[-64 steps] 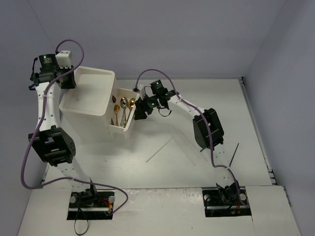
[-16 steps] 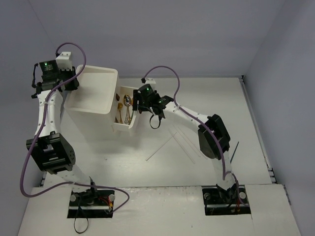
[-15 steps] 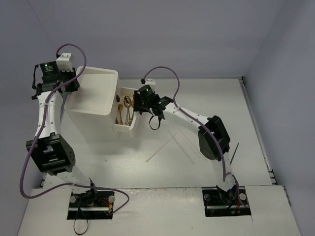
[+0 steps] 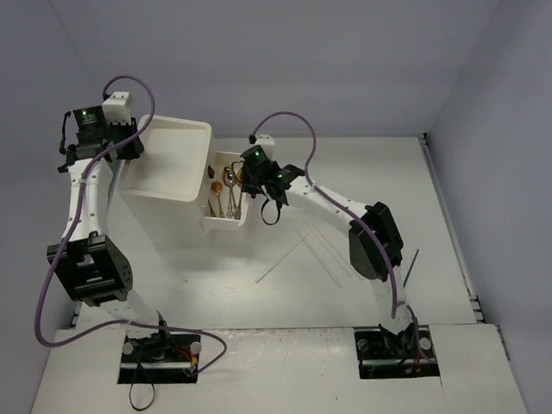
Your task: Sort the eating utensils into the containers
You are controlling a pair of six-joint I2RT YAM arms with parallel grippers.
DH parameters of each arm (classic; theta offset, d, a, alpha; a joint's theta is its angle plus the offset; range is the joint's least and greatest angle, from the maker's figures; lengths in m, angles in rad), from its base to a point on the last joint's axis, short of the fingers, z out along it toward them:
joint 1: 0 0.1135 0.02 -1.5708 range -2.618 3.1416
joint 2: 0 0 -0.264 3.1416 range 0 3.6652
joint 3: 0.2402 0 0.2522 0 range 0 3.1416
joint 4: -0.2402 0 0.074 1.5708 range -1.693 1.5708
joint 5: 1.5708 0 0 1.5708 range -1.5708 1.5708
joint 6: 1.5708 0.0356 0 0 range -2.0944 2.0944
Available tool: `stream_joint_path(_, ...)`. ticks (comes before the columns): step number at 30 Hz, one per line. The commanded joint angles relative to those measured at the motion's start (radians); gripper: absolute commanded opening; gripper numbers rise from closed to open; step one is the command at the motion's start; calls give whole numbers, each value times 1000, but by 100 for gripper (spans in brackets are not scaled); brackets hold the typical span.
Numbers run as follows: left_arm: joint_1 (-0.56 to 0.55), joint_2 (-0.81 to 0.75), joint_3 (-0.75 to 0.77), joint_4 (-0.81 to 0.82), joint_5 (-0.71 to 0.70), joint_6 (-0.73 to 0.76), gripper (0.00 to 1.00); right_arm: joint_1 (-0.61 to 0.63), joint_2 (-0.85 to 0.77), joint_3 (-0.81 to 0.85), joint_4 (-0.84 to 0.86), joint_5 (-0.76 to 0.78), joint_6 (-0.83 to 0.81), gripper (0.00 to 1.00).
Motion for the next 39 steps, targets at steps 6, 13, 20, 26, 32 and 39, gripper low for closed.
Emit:
stream_joint_path(6,-34,-22,-16,-104,83,-41,0,-30,-62,31,-9,54,-49,0)
stream_joint_path(13,-34,-24,-18,-104,75,-38,0,-61,-86,1,-7,54,-66,0)
stream_joint_path(20,-34,-21,-16,-104,80,-42,0,-82,-93,35,-9,41,-93,0)
stream_joint_path(26,-57,-22,-15,-100,68,-70,0,-54,-57,66,-6,-25,-16,0)
stream_joint_path(32,-98,-22,-21,-100,56,-106,0,-4,-17,149,-6,-28,22,0)
stream_joint_path(39,-102,-40,-50,-69,103,-138,0,14,25,230,-6,-39,36,0)
